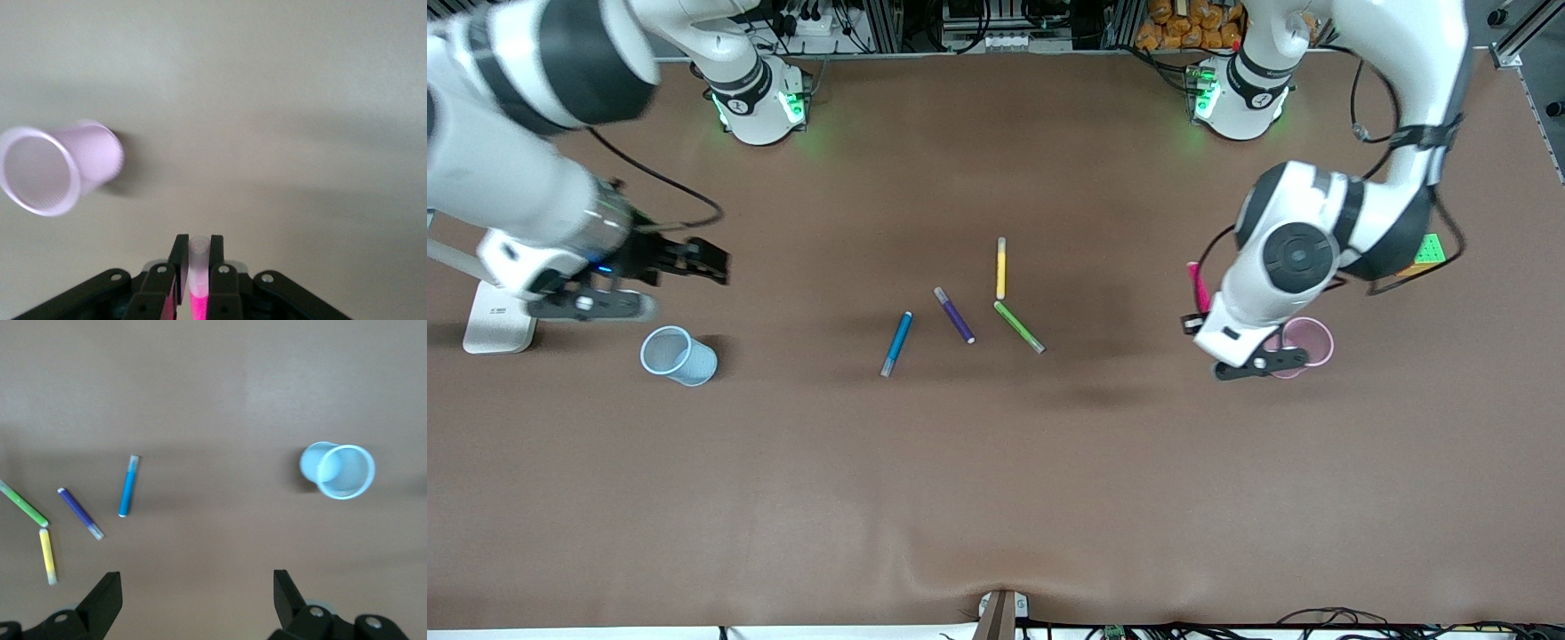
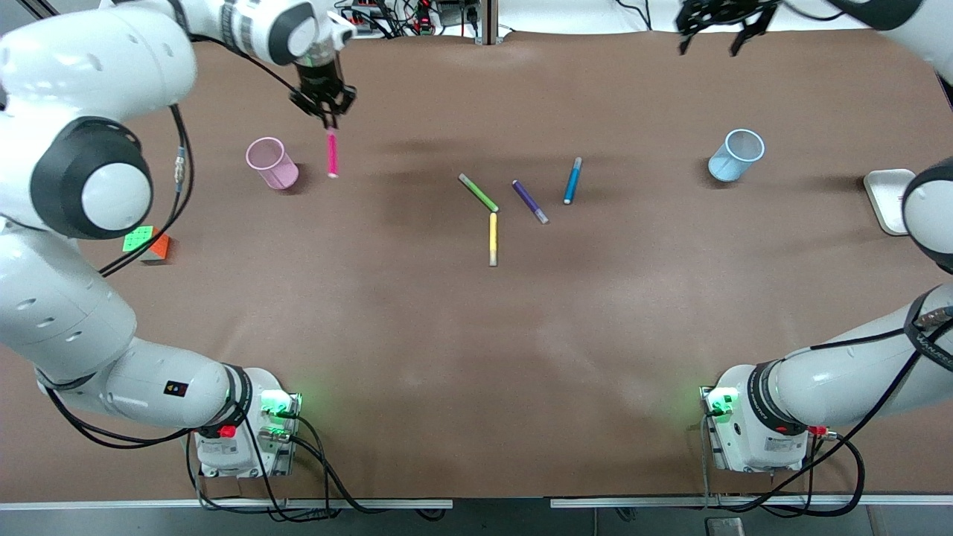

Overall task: Place pink and blue markers in matching cups
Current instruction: 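Carry the pink marker toward the pink cup while the right gripper reaches out, then grasp the blue marker with the right gripper while the left gripper holds above the cup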

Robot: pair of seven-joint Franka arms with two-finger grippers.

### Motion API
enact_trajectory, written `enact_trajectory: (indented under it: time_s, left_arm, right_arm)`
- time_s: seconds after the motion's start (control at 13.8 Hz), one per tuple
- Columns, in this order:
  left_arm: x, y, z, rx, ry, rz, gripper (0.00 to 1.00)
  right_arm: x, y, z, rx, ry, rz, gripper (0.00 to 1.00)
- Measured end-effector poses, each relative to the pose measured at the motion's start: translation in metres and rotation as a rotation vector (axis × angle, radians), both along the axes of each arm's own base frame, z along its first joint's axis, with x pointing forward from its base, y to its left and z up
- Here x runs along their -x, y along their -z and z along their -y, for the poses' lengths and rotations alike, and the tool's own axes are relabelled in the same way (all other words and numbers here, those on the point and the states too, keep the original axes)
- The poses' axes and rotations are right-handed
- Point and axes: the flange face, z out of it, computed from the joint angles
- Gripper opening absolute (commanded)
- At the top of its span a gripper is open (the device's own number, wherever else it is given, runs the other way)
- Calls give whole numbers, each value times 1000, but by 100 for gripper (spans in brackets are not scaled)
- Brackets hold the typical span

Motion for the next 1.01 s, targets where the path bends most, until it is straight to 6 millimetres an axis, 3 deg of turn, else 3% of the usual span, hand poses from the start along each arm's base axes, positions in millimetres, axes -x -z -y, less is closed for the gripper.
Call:
enact_trajectory:
  time_s: [0.22, 0.51, 0.65, 0.87, 1.01]
  left_arm:
    - [-13, -26, -56, -50, 98, 37, 0]
    - [-13, -55, -83, -124, 190, 143, 0]
    - [-7, -46, -102, -133, 245, 219, 0]
    - [2, -15, -138, -122, 293, 306, 0]
    - [12, 7, -145, -89, 312, 357, 0]
  right_arm:
    - [-8, 40, -39, 13, 34, -14, 100]
    - [-13, 108, -79, 32, 67, -23, 100]
    - [-15, 145, -94, 38, 89, -24, 100]
    - [-18, 198, -116, 47, 137, -20, 100]
    - [-19, 229, -127, 53, 145, -23, 100]
